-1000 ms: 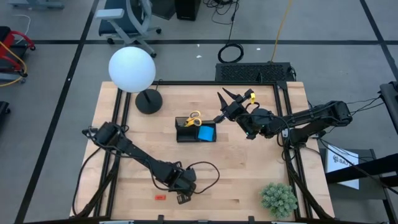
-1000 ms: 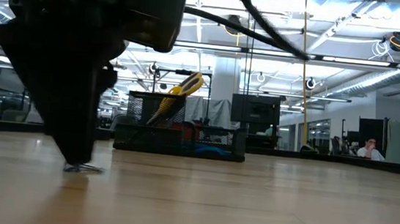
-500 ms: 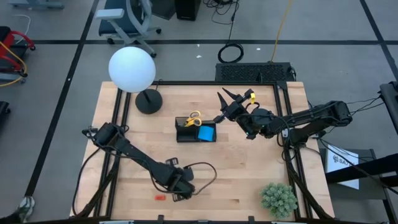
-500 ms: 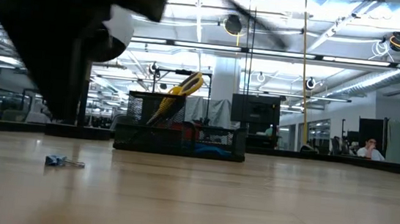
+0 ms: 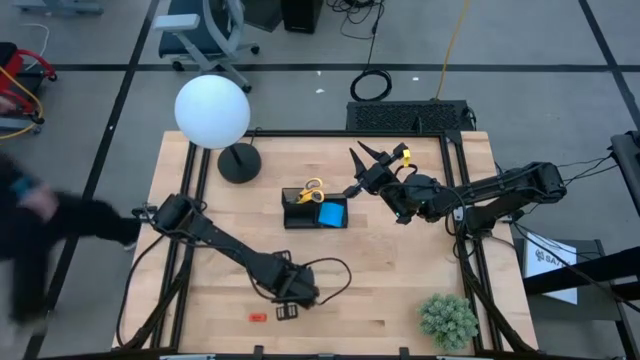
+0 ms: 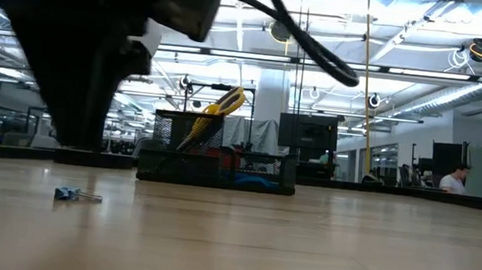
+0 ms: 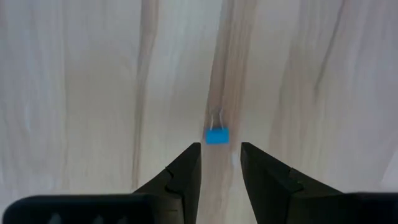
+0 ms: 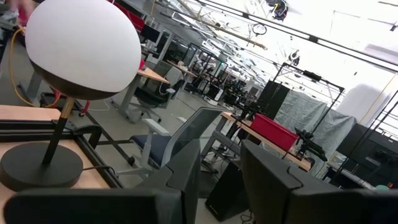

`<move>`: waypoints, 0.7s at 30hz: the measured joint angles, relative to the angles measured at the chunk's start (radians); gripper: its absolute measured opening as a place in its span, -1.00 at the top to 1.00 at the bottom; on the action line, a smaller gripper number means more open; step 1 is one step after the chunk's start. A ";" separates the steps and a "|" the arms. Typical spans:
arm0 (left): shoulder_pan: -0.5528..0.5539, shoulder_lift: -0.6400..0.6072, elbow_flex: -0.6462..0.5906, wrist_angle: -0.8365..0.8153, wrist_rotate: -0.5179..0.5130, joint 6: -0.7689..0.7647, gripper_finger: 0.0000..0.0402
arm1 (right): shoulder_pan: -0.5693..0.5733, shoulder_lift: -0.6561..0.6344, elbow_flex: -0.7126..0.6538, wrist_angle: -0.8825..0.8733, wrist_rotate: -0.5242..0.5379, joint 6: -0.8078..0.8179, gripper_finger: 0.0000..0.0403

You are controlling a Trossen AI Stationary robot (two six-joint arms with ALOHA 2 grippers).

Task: Pick and place office supplies into organizer
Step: Put the blue binder clip into the black mesh desk organizer

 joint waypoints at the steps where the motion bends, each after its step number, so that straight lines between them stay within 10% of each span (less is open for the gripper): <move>1: 0.009 0.000 0.000 0.008 0.002 0.012 0.40 | 0.000 0.000 0.000 0.000 0.000 0.000 0.48; 21: 0.053 0.006 -0.010 0.025 0.047 0.044 0.40 | 0.000 0.000 0.000 0.000 0.000 0.000 0.48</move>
